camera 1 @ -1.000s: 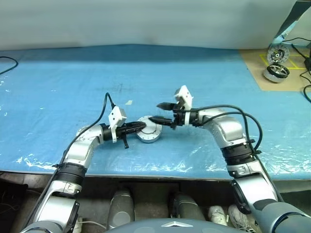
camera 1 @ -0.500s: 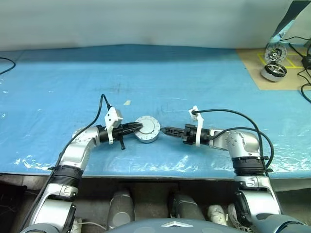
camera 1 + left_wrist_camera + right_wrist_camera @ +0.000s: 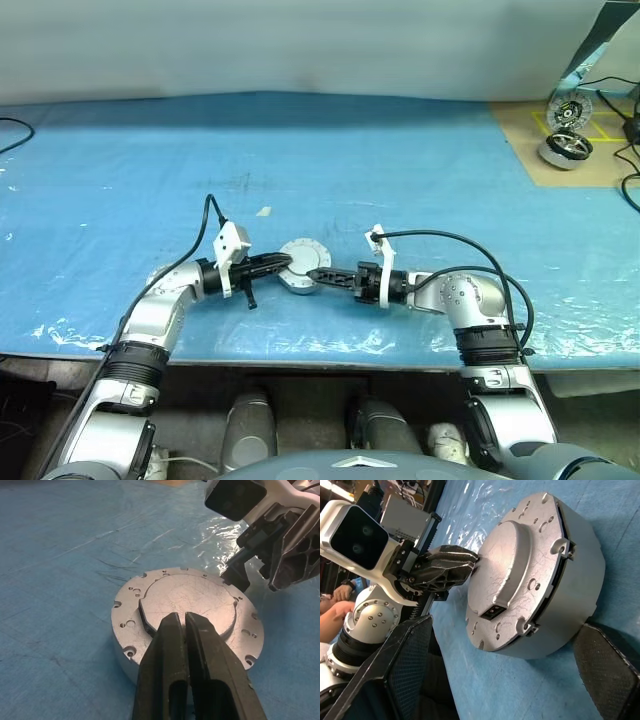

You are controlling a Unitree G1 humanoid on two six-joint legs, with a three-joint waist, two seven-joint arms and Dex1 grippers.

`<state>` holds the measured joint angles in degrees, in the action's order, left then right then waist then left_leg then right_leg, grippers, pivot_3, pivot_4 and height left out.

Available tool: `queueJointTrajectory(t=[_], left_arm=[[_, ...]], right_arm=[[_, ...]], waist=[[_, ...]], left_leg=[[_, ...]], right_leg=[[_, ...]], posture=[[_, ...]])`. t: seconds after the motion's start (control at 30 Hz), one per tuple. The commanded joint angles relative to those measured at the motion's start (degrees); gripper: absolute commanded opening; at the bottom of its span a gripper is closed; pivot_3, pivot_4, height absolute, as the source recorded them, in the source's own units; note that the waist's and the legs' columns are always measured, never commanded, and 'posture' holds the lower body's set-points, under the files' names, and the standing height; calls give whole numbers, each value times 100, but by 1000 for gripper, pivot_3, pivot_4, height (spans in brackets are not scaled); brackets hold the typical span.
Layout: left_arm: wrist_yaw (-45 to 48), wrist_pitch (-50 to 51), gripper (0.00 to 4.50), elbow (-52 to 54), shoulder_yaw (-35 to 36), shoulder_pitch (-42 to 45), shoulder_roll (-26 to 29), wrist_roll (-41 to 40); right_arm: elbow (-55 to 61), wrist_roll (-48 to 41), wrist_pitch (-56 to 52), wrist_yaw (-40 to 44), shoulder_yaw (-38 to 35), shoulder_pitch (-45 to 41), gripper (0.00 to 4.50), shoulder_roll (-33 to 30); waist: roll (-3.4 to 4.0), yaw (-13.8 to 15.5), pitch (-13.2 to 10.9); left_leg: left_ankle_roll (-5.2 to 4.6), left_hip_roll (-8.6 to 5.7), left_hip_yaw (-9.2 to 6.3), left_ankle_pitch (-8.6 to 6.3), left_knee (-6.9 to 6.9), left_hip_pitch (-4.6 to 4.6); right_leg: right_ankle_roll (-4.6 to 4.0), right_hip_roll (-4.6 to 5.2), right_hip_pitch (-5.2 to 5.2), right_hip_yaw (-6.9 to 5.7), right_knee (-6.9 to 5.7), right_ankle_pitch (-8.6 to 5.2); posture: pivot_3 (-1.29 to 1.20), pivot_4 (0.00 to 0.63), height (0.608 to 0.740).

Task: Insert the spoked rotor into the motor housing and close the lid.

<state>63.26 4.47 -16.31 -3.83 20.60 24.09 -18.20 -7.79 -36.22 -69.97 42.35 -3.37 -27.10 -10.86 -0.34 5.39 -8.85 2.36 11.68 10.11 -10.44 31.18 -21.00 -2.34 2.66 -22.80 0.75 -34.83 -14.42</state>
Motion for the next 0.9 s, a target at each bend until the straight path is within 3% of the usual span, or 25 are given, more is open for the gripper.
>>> queueJointTrajectory(t=[0.03, 0.13, 0.2, 0.5, 0.9], left_arm=[[-41, 73, 208, -74, -87, -28, 36, 135], [-34, 59, 208, -87, -94, -25, 42, 136], [-35, 48, 208, -97, -99, -18, 45, 145], [-25, 39, 208, -136, -98, 10, 62, 162], [137, 465, 208, 221, 132, -14, 104, -310]], right_arm=[[-262, -107, 91, -128, -65, -211, 4482, 231], [-339, -145, 107, -179, -145, -297, 4482, 337], [-349, -170, 104, -224, -189, -327, 4094, 407], [-453, -205, 209, -293, -292, -372, 1241, 515], [-556, -177, 266, -409, -393, -419, 1119, 528]], waist=[[0, -16, 0], [0, -22, 0], [0, -22, 0], [1, -25, -1], [1, -17, -1]], left_leg=[[0, 1, 0, 0, 0, 1], [0, 3, 0, 0, 0, 4], [0, 2, 0, 0, 0, 3], [1, 4, 0, 1, -3, -6], [1, 4, 0, 1, -2, -7]], right_leg=[[-1, 0, 0, 0, -1, -1], [-3, -1, -1, 0, -4, -2], [-3, -1, -1, 1, -3, -2], [16, -3, -10, -3, -3, 10], [17, -2, -10, -3, -3, 10]], posture=[[0, 150, 740], [0, 150, 740], [0, 150, 740], [0, 150, 740], [0, 150, 740]])
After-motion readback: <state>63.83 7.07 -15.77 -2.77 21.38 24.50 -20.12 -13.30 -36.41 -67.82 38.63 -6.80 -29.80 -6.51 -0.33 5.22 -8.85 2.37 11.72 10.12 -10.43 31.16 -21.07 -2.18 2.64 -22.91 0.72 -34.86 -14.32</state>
